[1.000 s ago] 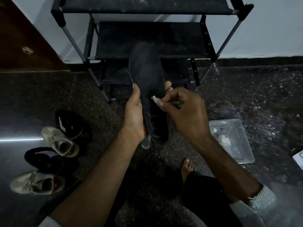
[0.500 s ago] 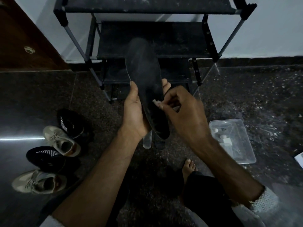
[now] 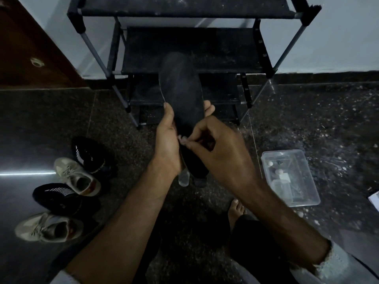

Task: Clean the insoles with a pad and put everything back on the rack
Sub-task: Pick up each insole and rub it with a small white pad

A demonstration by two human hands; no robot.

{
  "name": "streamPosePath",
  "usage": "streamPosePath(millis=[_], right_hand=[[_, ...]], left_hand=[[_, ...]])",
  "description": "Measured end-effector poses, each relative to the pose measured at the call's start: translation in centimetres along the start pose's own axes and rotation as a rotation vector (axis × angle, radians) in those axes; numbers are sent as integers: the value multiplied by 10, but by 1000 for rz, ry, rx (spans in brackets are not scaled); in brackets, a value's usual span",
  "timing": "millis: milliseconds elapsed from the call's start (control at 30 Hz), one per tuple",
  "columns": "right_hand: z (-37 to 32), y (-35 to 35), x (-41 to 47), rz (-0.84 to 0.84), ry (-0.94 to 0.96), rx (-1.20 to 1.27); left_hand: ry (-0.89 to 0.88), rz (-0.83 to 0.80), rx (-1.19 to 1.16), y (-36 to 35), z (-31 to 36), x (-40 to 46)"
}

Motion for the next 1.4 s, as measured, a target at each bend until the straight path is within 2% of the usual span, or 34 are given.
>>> streamPosePath(millis=[100, 267, 467, 667, 867, 1000, 1100, 1167, 1300, 1400], right_hand=[[-4, -2, 0, -67, 17, 24], [12, 6, 7, 124, -25, -62], [-2, -1, 0, -66, 42, 32], [13, 8, 10, 159, 13, -75], [2, 1, 5, -28, 93, -40], [10, 8, 12, 114, 3, -13], [16, 18, 15, 167, -132, 180], [18, 25, 16, 119, -179, 266], [18, 23, 15, -102, -236, 357], [16, 18, 15, -93, -223, 342]], left_hand=[[-31, 12, -43, 0, 1, 1], [70, -21, -6, -2, -6, -2], [-37, 21, -26, 2, -2, 1], [78, -10, -49, -6, -8, -4], [-15, 27, 56, 3, -3, 1], [45, -14, -5, -5, -7, -4], [0, -40, 6, -5, -1, -2], [-54, -33, -11, -2, 6, 1], [-121, -11, -20, 3, 12, 4], [-109, -31, -37, 2, 11, 4]])
Point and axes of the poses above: each hand's wrist, its own x-axis towards the middle knuckle, its own y-axis out of the back of the hand, z = x × y, the point moved 2 cm from there along x, towards the middle knuckle, and after that the axes turned 8 degrees about -y, right-handed, at the moved point
